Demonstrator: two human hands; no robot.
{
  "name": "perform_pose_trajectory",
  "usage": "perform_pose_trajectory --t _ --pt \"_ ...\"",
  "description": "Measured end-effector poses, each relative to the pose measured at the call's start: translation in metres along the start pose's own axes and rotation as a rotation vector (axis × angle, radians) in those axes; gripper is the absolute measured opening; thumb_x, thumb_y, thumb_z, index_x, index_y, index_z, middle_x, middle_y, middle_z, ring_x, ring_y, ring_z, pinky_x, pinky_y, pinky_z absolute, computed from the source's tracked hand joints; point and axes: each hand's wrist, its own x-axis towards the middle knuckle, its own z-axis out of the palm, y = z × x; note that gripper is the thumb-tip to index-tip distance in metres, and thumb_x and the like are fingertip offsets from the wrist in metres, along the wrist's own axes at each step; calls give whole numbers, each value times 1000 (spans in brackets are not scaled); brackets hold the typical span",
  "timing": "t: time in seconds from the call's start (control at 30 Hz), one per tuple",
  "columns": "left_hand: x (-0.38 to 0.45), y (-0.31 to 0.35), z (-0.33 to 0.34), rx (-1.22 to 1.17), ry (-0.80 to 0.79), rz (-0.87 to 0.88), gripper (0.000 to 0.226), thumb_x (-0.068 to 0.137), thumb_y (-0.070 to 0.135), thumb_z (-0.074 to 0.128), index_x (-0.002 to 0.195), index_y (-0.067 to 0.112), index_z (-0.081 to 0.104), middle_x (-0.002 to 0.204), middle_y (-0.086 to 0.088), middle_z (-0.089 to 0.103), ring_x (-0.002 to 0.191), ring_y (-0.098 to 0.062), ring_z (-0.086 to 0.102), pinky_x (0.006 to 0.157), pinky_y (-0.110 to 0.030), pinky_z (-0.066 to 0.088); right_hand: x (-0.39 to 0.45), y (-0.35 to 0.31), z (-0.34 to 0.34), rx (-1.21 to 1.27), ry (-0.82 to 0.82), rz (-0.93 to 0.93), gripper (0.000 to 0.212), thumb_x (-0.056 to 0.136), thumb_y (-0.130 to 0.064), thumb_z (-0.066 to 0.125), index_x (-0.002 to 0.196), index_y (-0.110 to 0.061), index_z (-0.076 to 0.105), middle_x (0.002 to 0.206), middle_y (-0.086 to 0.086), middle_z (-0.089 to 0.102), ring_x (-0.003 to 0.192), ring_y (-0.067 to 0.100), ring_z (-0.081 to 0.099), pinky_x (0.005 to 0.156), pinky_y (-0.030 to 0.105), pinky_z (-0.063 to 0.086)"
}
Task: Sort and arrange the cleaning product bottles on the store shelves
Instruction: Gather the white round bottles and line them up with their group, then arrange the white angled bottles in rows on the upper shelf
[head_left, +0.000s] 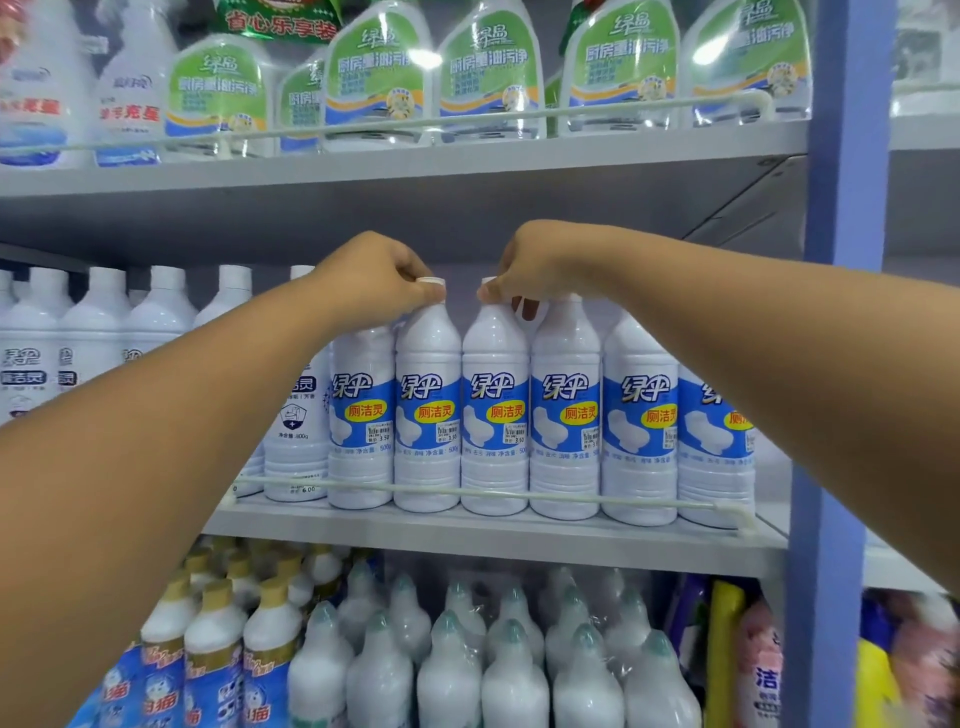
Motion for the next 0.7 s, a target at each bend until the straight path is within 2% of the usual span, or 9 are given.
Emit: perform_pose_trajectory --t 0.1,0.17,0.3,0.37,0.43,0.5,0.6,0.7 --pt "-1 -1 1 -5 9 -3 23 90 47 72 104 29 77 99 10 71 98 -16 66 87 -35 53 -3 1 2 -6 17 16 43 93 -53 64 101 -12 75 86 2 76 82 20 69 62 28 44" --pt "-7 -1 6 -43 33 -5 31 92 47 70 116 28 74 112 8 72 105 -15 65 87 -32 49 -9 1 4 -6 64 8 46 93 -54 63 109 -12 74 97 3 75 90 23 68 67 30 46" --pt "-47 5 25 -261 255 8 54 93 48 69 141 27 59 143 10 58 131 -9 53 98 -25 39 -44 5 24 165 333 -39 53 94 -51 63 137 -19 59 136 1 62 122 21 57 94 32 45" --pt "-75 9 38 -363 336 -21 59 92 49 69 145 29 53 148 13 51 129 -3 48 96 -20 38 -72 9 41 277 457 -67 56 95 -48 64 143 -22 53 147 -3 52 137 17 46 108 31 37" --pt "-105 13 54 -502 327 -95 64 91 50 70 148 34 47 149 18 46 122 2 44 89 -15 41 -107 10 58 451 493 -38 58 94 -46 66 146 -26 49 151 -8 46 140 11 40 112 28 34" --pt "-134 14 76 -630 297 -155 70 87 52 73 150 36 44 152 15 45 127 3 44 98 -20 40 -143 12 81 636 482 29 58 94 -44 67 146 -31 47 150 -14 43 137 4 40 110 25 35" --pt "-182 18 113 -750 246 -236 76 80 60 77 147 41 45 149 16 46 133 5 43 113 -29 37 -193 17 122 806 488 79 57 92 -43 69 144 -32 49 147 -19 47 135 -5 42 116 28 37" --pt "-229 27 142 -858 159 -316 69 81 59 74 144 50 45 153 21 42 134 11 39 114 -30 38 -241 28 159 922 438 187 57 91 -44 69 143 -39 48 144 -25 49 132 -11 44 114 27 41"
